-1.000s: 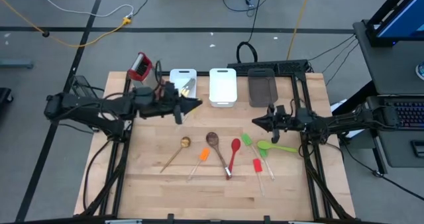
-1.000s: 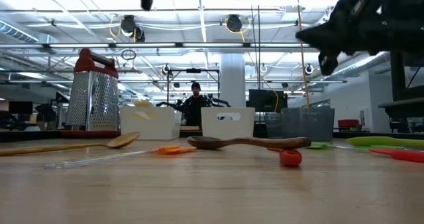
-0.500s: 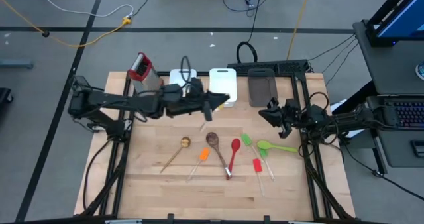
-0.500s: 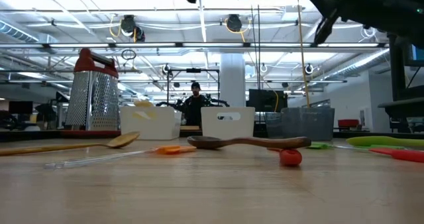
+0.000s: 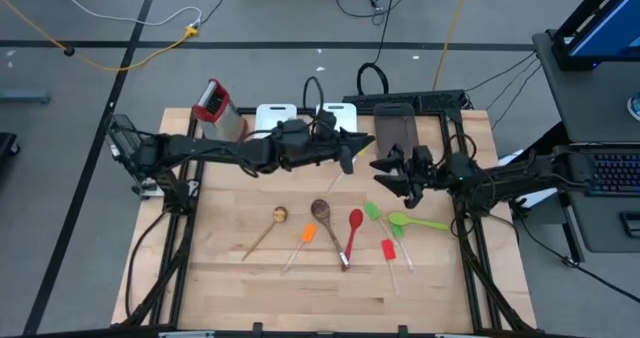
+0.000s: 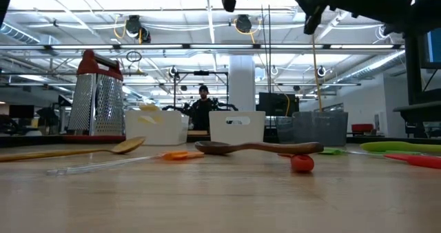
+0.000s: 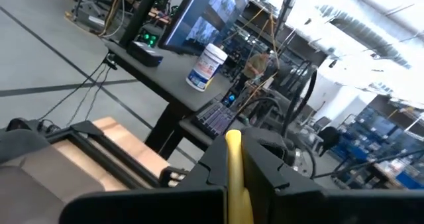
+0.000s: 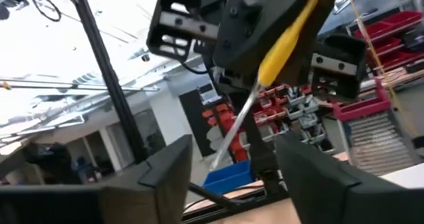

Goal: Pick & Place Kitchen Items
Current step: Put the yellow spatula into the black bin

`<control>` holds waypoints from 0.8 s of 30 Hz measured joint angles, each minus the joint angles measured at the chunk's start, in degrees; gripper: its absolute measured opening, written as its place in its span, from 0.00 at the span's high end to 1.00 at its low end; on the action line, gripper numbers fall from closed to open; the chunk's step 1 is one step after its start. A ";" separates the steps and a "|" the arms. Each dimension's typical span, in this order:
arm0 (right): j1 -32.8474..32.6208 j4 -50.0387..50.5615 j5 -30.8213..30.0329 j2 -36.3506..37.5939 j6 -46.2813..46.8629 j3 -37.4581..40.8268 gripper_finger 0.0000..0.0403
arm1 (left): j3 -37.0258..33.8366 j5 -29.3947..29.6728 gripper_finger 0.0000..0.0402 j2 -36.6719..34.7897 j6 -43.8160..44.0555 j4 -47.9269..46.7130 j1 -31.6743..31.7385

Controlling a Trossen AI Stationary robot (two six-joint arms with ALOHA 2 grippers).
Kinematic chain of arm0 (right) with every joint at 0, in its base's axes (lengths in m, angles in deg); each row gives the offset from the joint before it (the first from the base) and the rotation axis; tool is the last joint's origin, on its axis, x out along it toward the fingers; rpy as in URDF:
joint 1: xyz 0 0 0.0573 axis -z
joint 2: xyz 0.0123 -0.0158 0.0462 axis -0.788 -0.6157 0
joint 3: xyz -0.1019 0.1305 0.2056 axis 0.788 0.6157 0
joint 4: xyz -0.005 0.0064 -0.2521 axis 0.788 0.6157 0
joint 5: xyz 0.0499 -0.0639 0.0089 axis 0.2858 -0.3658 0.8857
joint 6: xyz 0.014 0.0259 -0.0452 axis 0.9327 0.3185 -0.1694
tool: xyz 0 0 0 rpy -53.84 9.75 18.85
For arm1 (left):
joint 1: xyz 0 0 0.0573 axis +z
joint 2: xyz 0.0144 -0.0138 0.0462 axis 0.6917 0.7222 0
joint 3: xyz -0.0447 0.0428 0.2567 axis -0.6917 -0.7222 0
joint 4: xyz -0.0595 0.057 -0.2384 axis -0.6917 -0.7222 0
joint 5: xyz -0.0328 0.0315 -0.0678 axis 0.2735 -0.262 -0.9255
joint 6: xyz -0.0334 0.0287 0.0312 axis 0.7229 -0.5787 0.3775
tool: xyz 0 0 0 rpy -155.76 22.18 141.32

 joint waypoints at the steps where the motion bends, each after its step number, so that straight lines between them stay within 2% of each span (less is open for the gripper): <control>1: 0.02 0.02 -0.11 -0.42 -0.52 -0.34 0.44 | 0.11 -0.61 0.97 0.03 0.25 0.12 0.35; 5: 0.13 0.02 -3.22 -2.32 -1.40 -2.20 0.35 | 0.19 -2.38 0.97 -0.01 1.06 0.37 1.35; 10: 0.13 0.03 -3.03 -5.93 -0.58 -6.11 0.29 | 0.19 -4.43 0.97 -0.06 2.07 2.04 2.12; 18: 0.59 0.52 -3.57 -10.94 -0.19 -10.56 0.28 | 0.19 -5.44 0.97 -0.08 0.84 2.81 2.40; 24: 0.81 0.92 -5.78 -12.43 1.54 -10.78 0.28 | 0.19 -6.43 0.97 -0.03 0.82 2.92 2.19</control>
